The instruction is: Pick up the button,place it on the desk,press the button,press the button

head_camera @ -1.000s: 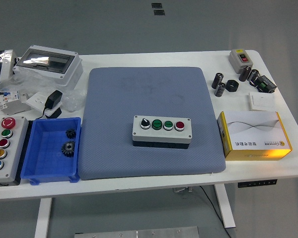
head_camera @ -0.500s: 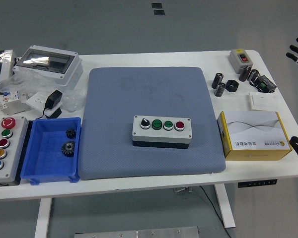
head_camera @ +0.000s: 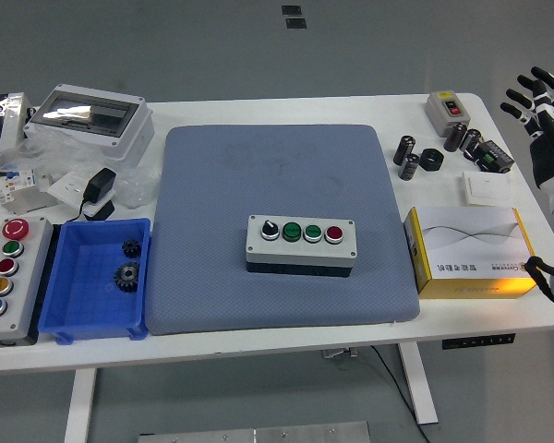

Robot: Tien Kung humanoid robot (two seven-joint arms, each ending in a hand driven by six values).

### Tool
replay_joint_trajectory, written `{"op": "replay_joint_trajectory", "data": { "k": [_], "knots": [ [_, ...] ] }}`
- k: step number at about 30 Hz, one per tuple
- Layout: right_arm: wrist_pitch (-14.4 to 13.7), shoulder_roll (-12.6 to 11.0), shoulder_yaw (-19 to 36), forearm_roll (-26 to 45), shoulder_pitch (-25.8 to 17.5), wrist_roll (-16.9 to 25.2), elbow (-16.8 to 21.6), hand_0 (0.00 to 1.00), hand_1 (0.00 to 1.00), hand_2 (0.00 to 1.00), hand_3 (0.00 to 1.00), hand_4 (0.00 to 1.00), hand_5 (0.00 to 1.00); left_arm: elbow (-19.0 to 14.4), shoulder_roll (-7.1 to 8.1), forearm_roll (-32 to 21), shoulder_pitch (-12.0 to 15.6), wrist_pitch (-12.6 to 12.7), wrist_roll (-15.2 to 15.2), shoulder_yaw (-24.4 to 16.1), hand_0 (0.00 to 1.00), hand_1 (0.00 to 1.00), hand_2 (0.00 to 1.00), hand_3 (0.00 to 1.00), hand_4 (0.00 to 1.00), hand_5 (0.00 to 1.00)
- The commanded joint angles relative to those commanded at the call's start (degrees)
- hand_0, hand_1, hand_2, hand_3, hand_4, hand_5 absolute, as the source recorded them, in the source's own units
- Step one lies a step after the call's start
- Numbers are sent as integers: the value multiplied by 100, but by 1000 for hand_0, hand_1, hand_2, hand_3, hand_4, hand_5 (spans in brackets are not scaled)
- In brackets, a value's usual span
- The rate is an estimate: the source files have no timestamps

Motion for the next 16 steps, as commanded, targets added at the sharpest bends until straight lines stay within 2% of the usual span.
{"op": "replay_joint_trajectory", "data": {
  "k": [16],
  "knots": [
    [120, -29, 132, 176, -153, -24, 46, 699, 677, 715, 688, 612, 331, -3, 33, 94, -4, -29, 9, -29, 670, 632, 572, 596, 636, 238]
  ]
}}
